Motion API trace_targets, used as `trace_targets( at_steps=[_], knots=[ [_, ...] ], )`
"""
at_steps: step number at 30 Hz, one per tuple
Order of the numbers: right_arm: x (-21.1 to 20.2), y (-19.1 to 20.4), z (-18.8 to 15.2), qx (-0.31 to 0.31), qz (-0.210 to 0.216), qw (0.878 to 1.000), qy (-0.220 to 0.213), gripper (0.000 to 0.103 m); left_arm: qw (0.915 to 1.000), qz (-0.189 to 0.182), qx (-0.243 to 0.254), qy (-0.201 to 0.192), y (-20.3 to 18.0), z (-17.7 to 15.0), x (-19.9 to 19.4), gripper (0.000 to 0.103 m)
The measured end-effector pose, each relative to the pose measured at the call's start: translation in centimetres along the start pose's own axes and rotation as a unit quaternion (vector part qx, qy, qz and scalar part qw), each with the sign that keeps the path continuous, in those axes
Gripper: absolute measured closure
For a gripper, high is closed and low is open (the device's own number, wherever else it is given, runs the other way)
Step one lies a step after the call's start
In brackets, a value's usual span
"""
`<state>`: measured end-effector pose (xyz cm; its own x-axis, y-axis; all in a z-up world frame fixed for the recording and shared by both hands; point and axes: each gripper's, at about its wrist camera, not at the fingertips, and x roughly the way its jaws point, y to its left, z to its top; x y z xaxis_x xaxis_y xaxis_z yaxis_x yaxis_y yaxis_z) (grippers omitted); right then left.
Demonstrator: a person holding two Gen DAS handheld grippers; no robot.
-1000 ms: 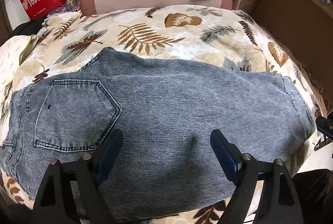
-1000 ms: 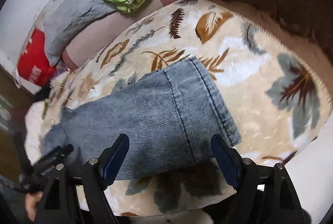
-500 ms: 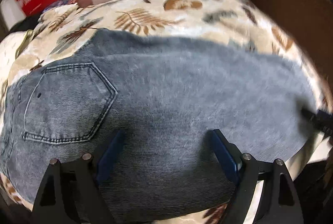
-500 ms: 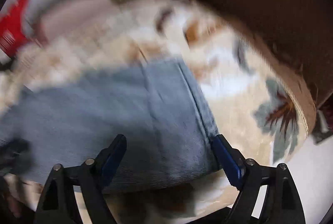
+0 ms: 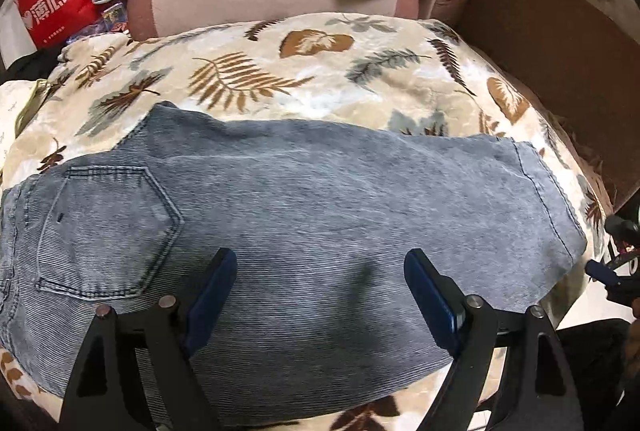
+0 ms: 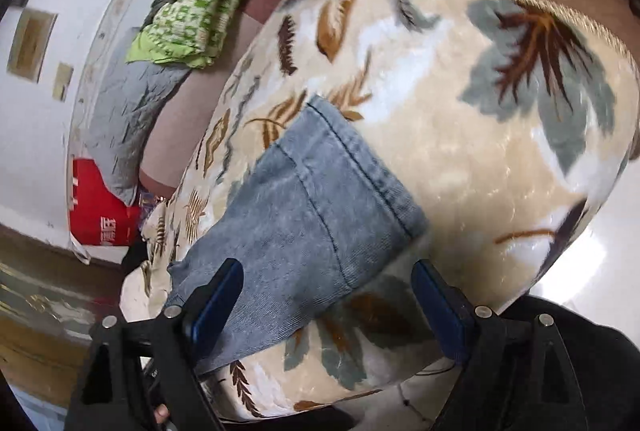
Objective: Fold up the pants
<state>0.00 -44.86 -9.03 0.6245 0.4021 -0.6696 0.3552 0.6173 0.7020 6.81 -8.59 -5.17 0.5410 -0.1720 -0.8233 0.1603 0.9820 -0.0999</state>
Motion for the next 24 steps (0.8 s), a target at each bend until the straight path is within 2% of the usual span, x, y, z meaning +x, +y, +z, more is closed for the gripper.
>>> trace_targets(
  at_steps=[5, 12, 15, 17, 19, 24],
  knots=[
    [2.6, -1.8, 1.2, 0.044, 0.005, 0.999, 0.019, 0.017, 1.0, -0.002, 0.0, 0.009, -0.6, -0.2, 0.4, 0.017],
    [3.4, -1.9, 2.1, 0.053, -0.002, 0.999, 0.003, 0.018, 0.9999, -0.001, 0.003, 0.014, -2.3, 0.5, 1.4, 0.017],
    [3.4, -1.6, 2.4, 0.041, -0.012, 0.999, -0.007, 0.025, 0.9998, 0.004, 0.013, 0.017, -3.5, 0.8, 2.0, 0.017],
    [3.6, -1.8, 2.6, 0.037, -0.022, 0.999, -0.008, 0.037, 0.9998, 0.002, 0.013, 0.018, -4.2, 0.9, 2.3, 0.017],
    [3.6, -2.0, 2.6, 0.031, -0.029, 0.999, -0.008, 0.042, 0.9997, -0.001, 0.014, 0.021, -4.8, 1.0, 2.6, 0.017],
    [3.6, -2.0, 2.5, 0.02, -0.032, 0.999, -0.01, 0.042, 0.9993, -0.004, 0.027, 0.025, -6.2, 1.1, 3.1, 0.017]
  ],
)
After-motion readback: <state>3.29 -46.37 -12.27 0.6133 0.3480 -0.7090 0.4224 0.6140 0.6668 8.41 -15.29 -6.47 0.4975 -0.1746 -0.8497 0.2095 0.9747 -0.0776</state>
